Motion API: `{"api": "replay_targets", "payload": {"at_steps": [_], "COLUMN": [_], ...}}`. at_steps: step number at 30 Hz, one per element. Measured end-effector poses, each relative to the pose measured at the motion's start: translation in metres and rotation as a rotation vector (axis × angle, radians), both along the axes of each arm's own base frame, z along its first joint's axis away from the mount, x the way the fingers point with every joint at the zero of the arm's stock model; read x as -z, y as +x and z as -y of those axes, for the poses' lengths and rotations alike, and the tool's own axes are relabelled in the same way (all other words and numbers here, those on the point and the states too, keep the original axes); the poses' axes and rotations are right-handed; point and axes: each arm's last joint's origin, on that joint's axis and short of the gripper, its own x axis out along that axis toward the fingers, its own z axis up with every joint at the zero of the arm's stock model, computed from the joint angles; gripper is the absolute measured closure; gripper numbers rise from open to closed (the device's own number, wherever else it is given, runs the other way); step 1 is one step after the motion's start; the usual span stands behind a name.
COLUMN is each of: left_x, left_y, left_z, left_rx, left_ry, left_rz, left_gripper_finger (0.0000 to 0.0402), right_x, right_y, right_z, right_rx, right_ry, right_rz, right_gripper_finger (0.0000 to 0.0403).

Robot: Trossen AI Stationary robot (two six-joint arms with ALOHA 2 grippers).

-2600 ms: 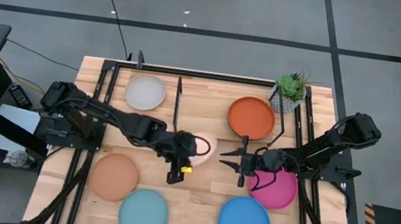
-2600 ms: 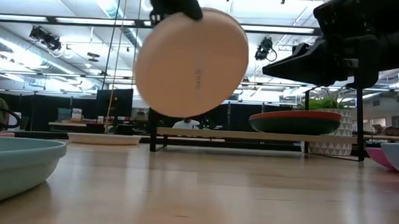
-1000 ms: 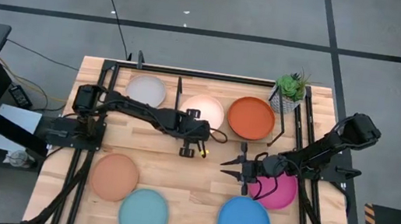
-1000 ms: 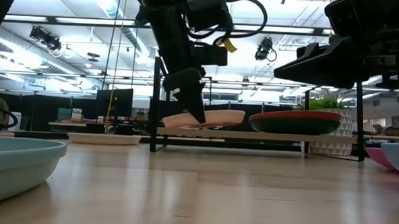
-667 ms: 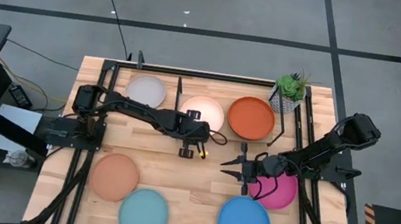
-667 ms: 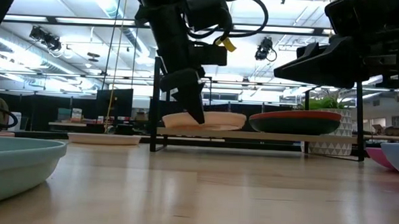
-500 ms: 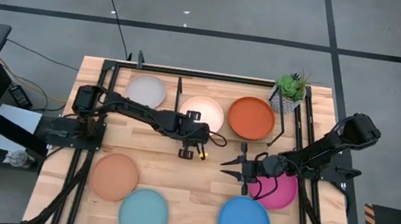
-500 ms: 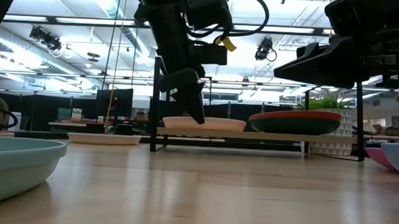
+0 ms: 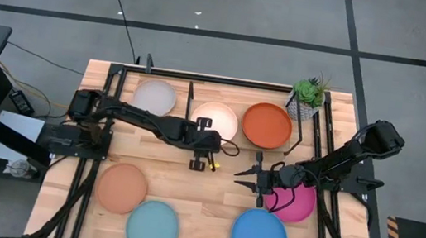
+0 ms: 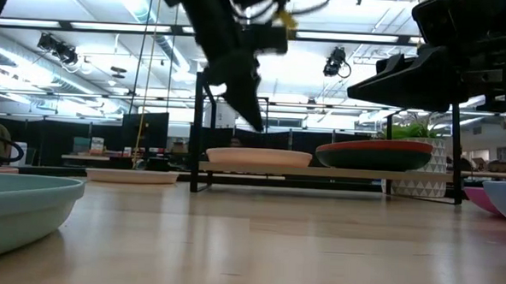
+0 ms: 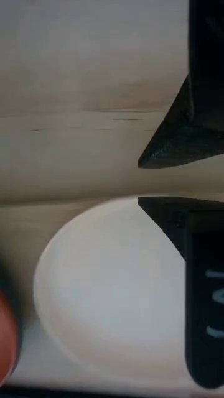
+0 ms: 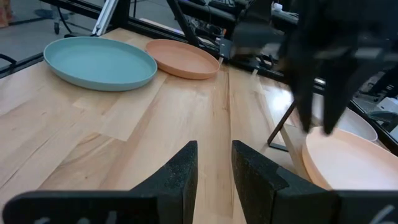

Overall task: Place and stack plates onto a shelf
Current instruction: Stack the gray plate on top of the light pink plate on the shelf

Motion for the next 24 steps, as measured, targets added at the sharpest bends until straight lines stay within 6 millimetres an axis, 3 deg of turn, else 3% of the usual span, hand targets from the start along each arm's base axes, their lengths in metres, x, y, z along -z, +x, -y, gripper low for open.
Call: {"api": "replay_targets", "payload": {"at_steps": [10,15,24], "left_x": [-0.078,-0.108,-0.118], "left_y": [-0.007,-0.016,-0.053], "left_z": [0.003,0.006,0.004], "left_rx": [0.027,0.175,0.232], "left_ry": [-0.019,-0.103,-0.065], "left_rz": [0.22,0.481,0.7], "left_gripper_finger": [0.0311,0.0311,0.0311], "right_x": [0.001,0.002,0.003], "right_y": [0.0,0.0,-0.002], "right_z": [0.0,0.0,-0.003], "right_rx": [0.002,0.005,-0.003], "right_ry": [0.005,0.014,0.033], "right_rz": [-0.009,-0.021,-0.029], "right_gripper_finger": [0.0298,0.0298,0.0298]}}
